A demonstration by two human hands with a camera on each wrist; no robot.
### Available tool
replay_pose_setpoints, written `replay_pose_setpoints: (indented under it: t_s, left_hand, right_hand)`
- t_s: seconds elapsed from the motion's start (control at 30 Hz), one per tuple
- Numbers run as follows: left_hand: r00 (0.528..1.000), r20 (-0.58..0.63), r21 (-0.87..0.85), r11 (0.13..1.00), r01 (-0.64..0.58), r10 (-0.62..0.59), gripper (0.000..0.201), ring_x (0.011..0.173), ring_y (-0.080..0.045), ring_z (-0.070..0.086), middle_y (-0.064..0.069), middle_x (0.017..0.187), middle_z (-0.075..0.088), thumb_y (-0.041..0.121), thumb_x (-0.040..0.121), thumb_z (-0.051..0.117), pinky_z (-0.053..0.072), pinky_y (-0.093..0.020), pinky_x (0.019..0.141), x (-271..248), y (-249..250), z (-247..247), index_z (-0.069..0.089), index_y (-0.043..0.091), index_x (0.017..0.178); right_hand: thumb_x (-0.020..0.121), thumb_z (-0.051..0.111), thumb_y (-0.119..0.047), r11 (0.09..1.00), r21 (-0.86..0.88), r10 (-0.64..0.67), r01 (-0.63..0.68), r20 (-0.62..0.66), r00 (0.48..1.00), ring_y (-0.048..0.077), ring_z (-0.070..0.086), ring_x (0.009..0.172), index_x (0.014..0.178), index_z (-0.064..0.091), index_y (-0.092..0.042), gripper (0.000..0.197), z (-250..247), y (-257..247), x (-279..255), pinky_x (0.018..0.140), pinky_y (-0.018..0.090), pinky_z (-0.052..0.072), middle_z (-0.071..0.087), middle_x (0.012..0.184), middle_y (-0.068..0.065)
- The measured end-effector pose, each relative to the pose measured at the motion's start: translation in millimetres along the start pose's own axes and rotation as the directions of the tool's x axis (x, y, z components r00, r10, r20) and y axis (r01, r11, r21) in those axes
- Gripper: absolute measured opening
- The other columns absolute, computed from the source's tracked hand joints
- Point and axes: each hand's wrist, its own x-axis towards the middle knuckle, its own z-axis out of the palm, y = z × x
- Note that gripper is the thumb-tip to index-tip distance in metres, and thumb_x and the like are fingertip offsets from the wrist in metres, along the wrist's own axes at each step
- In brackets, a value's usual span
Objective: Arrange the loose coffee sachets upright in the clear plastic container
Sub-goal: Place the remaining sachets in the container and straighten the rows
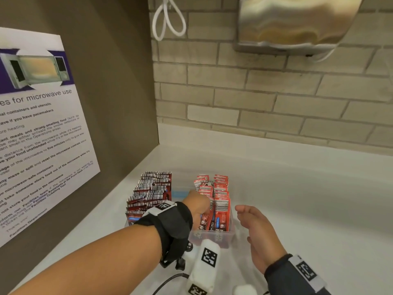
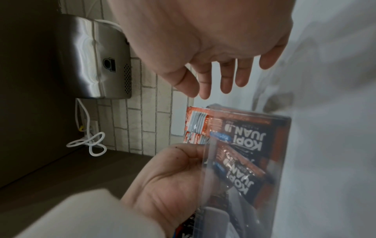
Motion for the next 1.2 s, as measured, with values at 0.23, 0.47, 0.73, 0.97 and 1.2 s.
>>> replay_pose_setpoints:
  t_s: [0.23, 0.47, 0.73, 0.97, 1.2]
  left_hand:
    - [0.996, 0.058, -0.013, 0.997, -0.072, 0.073, 0.017, 0.077, -0.025, 0.066, -0.012, 0.087, 0.067, 0.006, 0.099, 0.043, 0.055, -0.037, 0.077, -6, 2, -2, 0.06, 0.004, 0.096]
    - [0.956, -0.109, 0.018, 0.962, -0.272, 0.272, 0.013, 0.079, -0.013, 0.056, -0.004, 0.095, 0.058, 0.019, 0.101, 0.041, 0.045, -0.024, 0.06, -21, 9, -3, 0.041, 0.015, 0.113]
    - [0.852, -0.016, -0.115, 0.845, -0.522, 0.524, 0.042, 0.089, -0.024, 0.065, -0.012, 0.103, 0.061, -0.007, 0.093, 0.037, 0.058, -0.036, 0.074, -65, 34, -22, 0.04, 0.025, 0.12]
    - [0.831, 0.08, -0.243, 0.82, -0.519, 0.55, 0.039, 0.105, -0.024, 0.064, -0.012, 0.114, 0.065, -0.004, 0.092, 0.047, 0.052, -0.037, 0.091, -81, 33, -57, 0.046, 0.016, 0.125]
    - [0.792, 0.156, 0.023, 0.799, -0.601, 0.591, 0.032, 0.102, -0.014, 0.06, -0.003, 0.123, 0.055, 0.039, 0.087, 0.055, 0.053, -0.034, 0.079, -91, 16, -89, 0.051, 0.037, 0.118]
  right_hand:
    - [0.093, 0.043, -0.004, 1.0, -0.014, -0.019, 0.019, -0.003, 1.0, 0.004, 0.047, 0.086, 0.108, 0.057, -0.006, 0.021, 1, 0, 2, 0.07, 0.029, 0.033, 0.056, 0.098, 0.0]
    - [0.093, 0.044, -0.003, 0.99, -0.007, -0.14, 0.14, -0.05, 0.989, 0.01, 0.05, 0.093, 0.103, 0.057, -0.01, 0.018, 6, -3, 4, 0.068, 0.02, 0.035, 0.056, 0.102, 0.001]
    - [0.085, 0.058, -0.001, 0.754, -0.277, -0.597, 0.596, 0.093, 0.797, -0.001, 0.043, 0.116, 0.114, 0.046, -0.036, 0.048, 14, -39, -5, 0.09, 0.006, 0.035, 0.045, 0.12, -0.02]
    - [0.084, 0.056, -0.026, 0.704, -0.197, -0.533, 0.682, 0.488, 0.692, 0.003, 0.041, 0.125, 0.128, 0.021, -0.051, 0.062, 58, -50, -19, 0.098, 0.026, 0.045, 0.033, 0.135, -0.015]
    - [0.095, 0.05, -0.012, 0.813, -0.015, -0.483, 0.582, 0.541, 0.689, 0.007, 0.061, 0.099, 0.122, 0.038, -0.036, 0.038, 91, -45, -19, 0.069, 0.019, 0.051, 0.054, 0.121, -0.004]
